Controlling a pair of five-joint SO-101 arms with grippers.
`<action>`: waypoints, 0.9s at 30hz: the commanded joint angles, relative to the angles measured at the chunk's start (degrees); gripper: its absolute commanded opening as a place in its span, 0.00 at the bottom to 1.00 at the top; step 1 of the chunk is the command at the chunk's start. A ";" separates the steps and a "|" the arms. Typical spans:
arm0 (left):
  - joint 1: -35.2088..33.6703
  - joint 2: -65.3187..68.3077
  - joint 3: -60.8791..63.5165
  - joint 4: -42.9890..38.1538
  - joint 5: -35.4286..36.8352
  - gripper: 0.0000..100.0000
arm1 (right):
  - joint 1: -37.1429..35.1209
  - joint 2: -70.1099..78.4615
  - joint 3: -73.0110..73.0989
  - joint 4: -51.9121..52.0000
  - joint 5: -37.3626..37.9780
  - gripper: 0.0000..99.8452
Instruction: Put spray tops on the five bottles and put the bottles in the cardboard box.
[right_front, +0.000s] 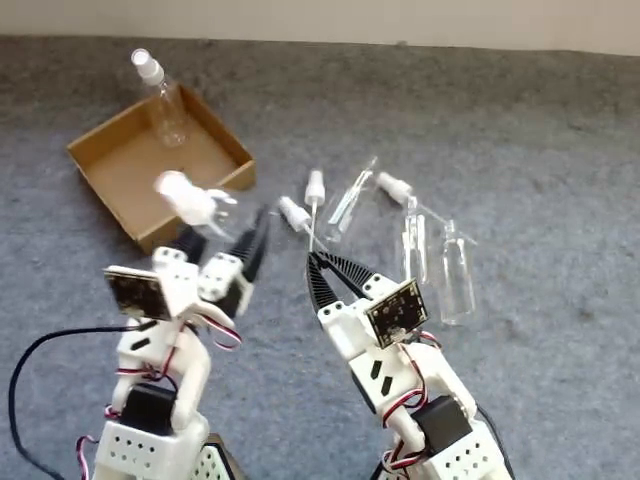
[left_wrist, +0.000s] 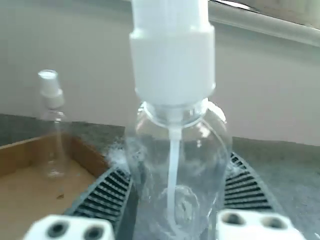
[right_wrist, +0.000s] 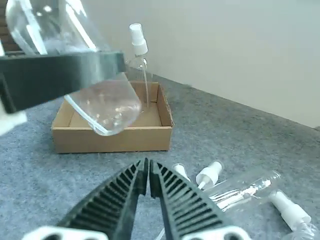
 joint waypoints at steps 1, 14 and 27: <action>-12.53 -0.84 -3.12 0.62 0.18 0.06 | 0.75 -0.13 6.37 -1.27 0.44 0.00; -20.79 -0.57 -8.75 0.70 -20.13 0.06 | 0.75 -0.48 6.37 2.07 0.35 0.00; -22.73 34.24 -30.90 3.96 -20.13 0.06 | 0.75 -0.22 6.37 2.07 0.35 0.00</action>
